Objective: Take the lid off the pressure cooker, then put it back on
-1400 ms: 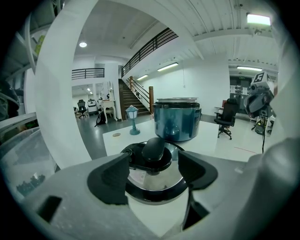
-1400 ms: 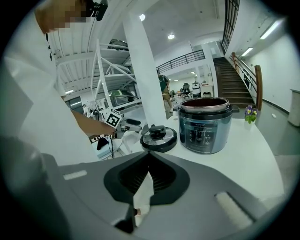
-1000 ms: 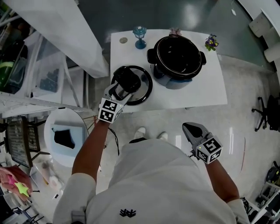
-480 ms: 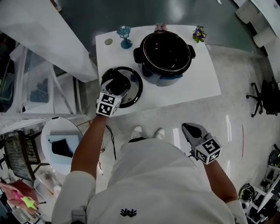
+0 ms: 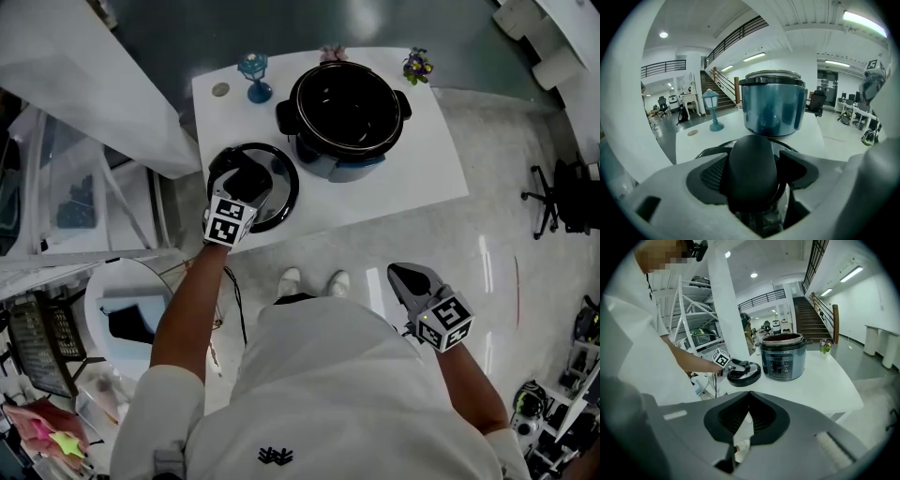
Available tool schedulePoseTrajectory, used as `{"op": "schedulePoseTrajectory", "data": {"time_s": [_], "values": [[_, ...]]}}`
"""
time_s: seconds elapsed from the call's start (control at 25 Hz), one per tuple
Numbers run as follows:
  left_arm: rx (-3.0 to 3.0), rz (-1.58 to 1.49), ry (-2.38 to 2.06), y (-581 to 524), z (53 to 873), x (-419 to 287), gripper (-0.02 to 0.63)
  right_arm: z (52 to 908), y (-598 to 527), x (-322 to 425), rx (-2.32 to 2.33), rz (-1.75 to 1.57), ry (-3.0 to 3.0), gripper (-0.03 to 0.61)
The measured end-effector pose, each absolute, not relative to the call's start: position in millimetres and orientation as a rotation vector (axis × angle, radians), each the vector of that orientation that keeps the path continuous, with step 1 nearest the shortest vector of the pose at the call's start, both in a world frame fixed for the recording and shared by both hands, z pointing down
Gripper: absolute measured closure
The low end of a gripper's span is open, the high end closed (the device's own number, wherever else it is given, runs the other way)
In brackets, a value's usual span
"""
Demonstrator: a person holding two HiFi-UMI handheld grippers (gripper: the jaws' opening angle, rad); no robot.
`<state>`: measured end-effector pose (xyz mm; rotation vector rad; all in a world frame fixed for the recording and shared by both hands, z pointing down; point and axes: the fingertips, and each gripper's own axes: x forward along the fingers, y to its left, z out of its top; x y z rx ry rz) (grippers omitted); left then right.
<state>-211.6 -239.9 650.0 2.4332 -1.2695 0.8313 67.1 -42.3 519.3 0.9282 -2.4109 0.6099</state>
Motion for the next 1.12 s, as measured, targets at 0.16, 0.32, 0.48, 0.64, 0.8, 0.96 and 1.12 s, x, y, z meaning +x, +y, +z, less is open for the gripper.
{"op": "schedulePoseTrajectory", "data": {"time_s": [0.16,0.32,0.48,0.64,0.8,0.96,1.12], "values": [[2.437,0.802,-1.268,-244,648,-212,0.282,519,-41,68,0.933,0.612,-2.402,0.566],[2.442,0.806,-1.253,-247,650,-211,0.305,522,-40,70,0.937,0.619,-2.391,0.566],[2.440,0.819,-1.242,-247,651,-212,0.325,524,-40,69,0.930,0.618,-2.389,0.566],[2.435,0.831,-1.237,-245,650,-212,0.327,521,-42,69,0.932,0.611,-2.395,0.566],[2.432,0.835,-1.235,-244,650,-212,0.327,520,-42,71,0.934,0.606,-2.394,0.566],[2.422,0.819,-1.227,-241,647,-212,0.327,518,-42,73,0.935,0.601,-2.398,0.566],[2.418,0.796,-1.227,-239,639,-216,0.327,515,-43,75,0.936,0.595,-2.407,0.566]]}}
